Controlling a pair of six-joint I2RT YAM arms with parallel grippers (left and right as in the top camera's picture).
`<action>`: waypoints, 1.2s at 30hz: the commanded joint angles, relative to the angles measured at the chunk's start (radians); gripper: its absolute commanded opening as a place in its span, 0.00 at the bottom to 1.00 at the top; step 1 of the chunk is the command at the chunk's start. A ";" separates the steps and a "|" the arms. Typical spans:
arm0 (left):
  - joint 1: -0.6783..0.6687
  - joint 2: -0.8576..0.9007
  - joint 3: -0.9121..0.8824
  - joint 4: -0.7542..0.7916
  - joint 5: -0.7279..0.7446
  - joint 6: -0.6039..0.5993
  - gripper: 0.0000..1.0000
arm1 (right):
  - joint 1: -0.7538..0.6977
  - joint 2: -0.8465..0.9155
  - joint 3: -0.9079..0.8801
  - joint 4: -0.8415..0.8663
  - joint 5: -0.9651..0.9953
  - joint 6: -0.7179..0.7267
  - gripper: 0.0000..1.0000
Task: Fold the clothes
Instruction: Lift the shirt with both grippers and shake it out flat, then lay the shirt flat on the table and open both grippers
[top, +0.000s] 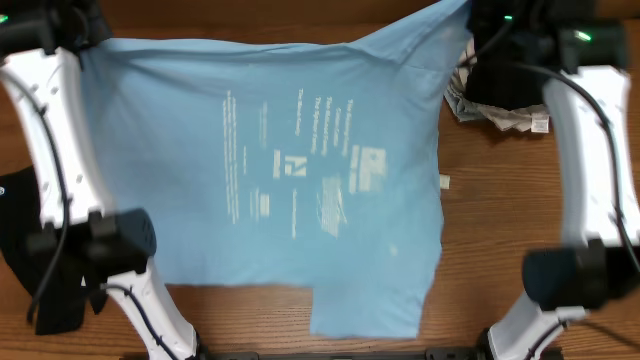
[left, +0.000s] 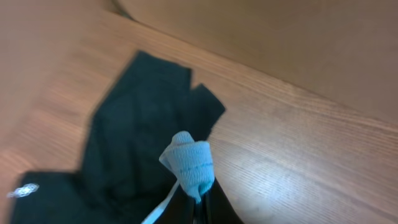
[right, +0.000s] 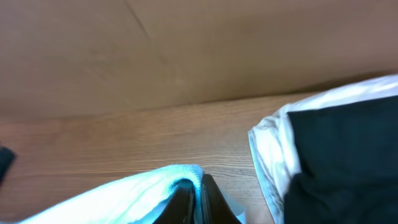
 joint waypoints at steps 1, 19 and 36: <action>0.005 0.106 0.001 0.059 0.082 -0.009 0.04 | -0.001 0.080 0.005 0.056 -0.034 -0.003 0.04; 0.006 0.217 0.001 -0.271 0.079 0.002 0.04 | -0.001 0.137 -0.009 -0.341 -0.074 -0.001 0.04; 0.008 0.253 -0.001 -0.466 -0.076 0.002 0.04 | 0.001 0.137 -0.219 -0.554 -0.035 -0.003 0.05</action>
